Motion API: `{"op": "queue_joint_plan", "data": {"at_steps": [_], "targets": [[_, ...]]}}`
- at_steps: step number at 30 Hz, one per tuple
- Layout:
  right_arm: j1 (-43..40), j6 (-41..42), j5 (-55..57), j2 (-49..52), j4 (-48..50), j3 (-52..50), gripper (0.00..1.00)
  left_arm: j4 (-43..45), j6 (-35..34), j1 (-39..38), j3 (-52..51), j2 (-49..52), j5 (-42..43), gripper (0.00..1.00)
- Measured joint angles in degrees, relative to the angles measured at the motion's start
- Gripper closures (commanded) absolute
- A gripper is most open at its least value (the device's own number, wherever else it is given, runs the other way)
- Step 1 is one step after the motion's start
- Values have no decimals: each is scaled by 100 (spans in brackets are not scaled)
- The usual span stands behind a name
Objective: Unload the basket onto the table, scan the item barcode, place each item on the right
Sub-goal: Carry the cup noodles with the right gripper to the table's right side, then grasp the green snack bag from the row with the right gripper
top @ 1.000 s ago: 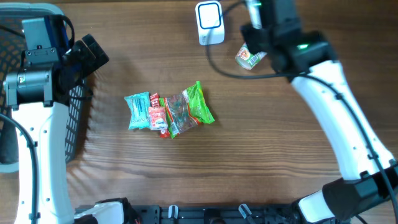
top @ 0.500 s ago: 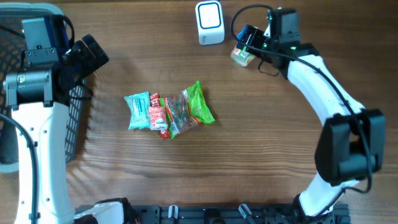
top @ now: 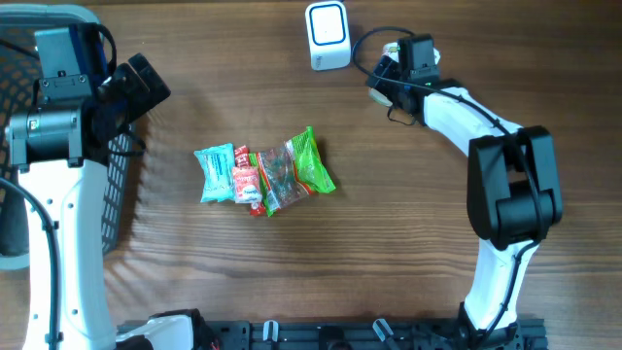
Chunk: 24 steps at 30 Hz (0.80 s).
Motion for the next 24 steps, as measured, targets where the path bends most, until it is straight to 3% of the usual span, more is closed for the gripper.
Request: {"op": "queue_joint_plan", "data": {"at_steps": [3,7,12,14,15,20,24], "targets": [[-247,-286,-4,-72,-409,44,31,0,0,0,0,0,2,0],[-798,-1043,22,-531,-1639,2,30,0,0,0,0,0,2,0],[-1659,-2684,55,-1355,-3755,9,23,-4,0,0,0,0,2,0],[-1878,-3101,160,-1342,-4312,-24,12,2,0,0,0,0,2,0],[-1932,-3224,271,-1340,-4339,-26,0,2,0,0,0,0,0,0],[-1991,-3416,640,-1333,-4411,-26,0,2,0,0,0,0,0,0],[-1991,-3488,664,-1311,-5346,431,0,-2,-2,0,0,0,2,0]]}}
